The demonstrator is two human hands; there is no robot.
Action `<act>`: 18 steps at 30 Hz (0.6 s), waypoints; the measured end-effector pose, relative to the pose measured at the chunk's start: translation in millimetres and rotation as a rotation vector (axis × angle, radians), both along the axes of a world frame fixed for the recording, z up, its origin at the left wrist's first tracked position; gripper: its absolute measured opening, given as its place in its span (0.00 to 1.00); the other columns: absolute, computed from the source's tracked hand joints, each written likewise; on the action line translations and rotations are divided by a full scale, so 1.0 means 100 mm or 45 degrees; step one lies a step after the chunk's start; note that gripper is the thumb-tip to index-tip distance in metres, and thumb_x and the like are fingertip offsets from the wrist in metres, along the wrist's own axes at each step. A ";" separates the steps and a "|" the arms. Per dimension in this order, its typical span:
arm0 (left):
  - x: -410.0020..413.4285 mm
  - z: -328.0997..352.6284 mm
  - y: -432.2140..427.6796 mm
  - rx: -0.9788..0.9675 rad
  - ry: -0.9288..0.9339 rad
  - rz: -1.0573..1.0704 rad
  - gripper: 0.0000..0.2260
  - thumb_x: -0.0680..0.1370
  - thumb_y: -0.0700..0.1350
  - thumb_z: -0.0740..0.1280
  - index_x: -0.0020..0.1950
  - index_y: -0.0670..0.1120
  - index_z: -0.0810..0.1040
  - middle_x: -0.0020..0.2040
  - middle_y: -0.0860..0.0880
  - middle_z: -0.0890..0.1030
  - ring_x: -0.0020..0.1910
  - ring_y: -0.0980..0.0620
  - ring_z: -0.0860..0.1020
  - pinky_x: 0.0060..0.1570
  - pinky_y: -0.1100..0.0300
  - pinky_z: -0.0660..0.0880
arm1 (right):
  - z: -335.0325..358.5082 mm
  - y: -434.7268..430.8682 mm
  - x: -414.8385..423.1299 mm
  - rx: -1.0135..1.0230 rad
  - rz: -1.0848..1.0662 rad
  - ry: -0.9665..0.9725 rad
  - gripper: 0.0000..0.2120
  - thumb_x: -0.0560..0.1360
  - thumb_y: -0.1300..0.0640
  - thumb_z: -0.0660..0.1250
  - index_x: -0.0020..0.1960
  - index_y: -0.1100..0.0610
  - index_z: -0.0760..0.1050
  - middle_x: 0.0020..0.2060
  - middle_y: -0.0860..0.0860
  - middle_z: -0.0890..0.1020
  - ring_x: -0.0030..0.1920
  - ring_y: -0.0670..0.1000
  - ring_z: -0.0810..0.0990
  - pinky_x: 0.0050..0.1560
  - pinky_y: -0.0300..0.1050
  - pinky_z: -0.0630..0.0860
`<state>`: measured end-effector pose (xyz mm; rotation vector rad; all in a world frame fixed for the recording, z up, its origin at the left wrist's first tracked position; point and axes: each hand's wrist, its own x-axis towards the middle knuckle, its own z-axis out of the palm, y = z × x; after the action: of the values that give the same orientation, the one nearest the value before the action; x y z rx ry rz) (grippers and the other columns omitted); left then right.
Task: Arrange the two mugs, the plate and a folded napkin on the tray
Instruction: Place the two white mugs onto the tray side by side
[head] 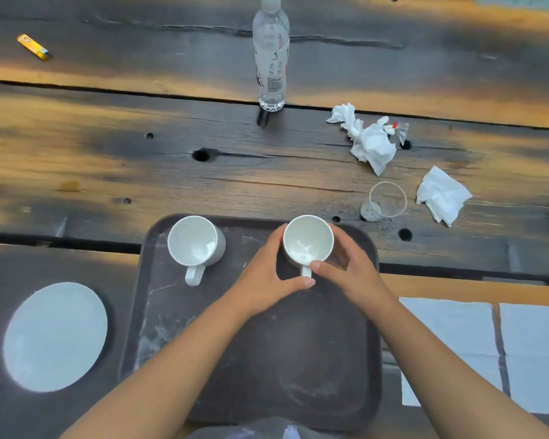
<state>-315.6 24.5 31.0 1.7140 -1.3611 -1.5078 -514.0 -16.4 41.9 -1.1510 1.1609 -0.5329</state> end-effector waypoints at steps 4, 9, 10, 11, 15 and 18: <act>-0.01 -0.01 0.00 -0.019 -0.026 -0.005 0.44 0.68 0.55 0.79 0.77 0.67 0.58 0.73 0.67 0.68 0.75 0.63 0.67 0.74 0.48 0.69 | -0.03 -0.01 -0.03 -0.021 0.052 0.030 0.33 0.75 0.66 0.74 0.76 0.49 0.68 0.70 0.42 0.76 0.71 0.40 0.72 0.70 0.37 0.72; -0.05 -0.05 0.04 0.012 -0.015 0.022 0.44 0.69 0.54 0.79 0.78 0.65 0.56 0.73 0.68 0.68 0.73 0.66 0.66 0.73 0.50 0.70 | -0.09 -0.03 -0.05 -0.020 0.072 0.066 0.35 0.75 0.64 0.75 0.76 0.46 0.67 0.70 0.39 0.76 0.72 0.40 0.71 0.74 0.49 0.70; -0.05 -0.06 0.05 0.019 -0.012 0.027 0.44 0.69 0.54 0.79 0.77 0.66 0.56 0.72 0.70 0.68 0.72 0.68 0.66 0.72 0.52 0.70 | -0.09 -0.03 -0.06 -0.018 0.073 0.072 0.35 0.75 0.63 0.75 0.76 0.45 0.67 0.70 0.38 0.76 0.72 0.40 0.71 0.74 0.51 0.70; -0.05 -0.06 0.05 0.023 -0.012 0.027 0.44 0.69 0.54 0.79 0.77 0.66 0.57 0.71 0.71 0.68 0.71 0.70 0.66 0.72 0.54 0.71 | -0.10 -0.04 -0.07 -0.015 0.077 0.074 0.35 0.75 0.62 0.76 0.76 0.45 0.66 0.70 0.38 0.75 0.73 0.40 0.71 0.74 0.52 0.69; -0.04 -0.07 0.03 0.033 -0.028 0.013 0.44 0.68 0.55 0.79 0.76 0.68 0.56 0.70 0.72 0.68 0.70 0.72 0.66 0.70 0.56 0.71 | -0.13 -0.03 -0.08 0.006 0.079 0.067 0.36 0.75 0.61 0.76 0.77 0.44 0.66 0.71 0.38 0.75 0.73 0.41 0.71 0.75 0.53 0.69; -0.04 -0.08 0.05 0.030 -0.026 0.012 0.44 0.68 0.56 0.79 0.76 0.68 0.56 0.70 0.73 0.68 0.70 0.73 0.66 0.69 0.59 0.70 | -0.15 -0.03 -0.08 0.006 0.082 0.069 0.36 0.75 0.60 0.76 0.76 0.42 0.66 0.71 0.37 0.75 0.73 0.40 0.70 0.75 0.52 0.69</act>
<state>-319.4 29.1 23.0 1.7519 -1.3490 -1.5107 -522.2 -19.9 26.9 -1.2011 1.1665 -0.4520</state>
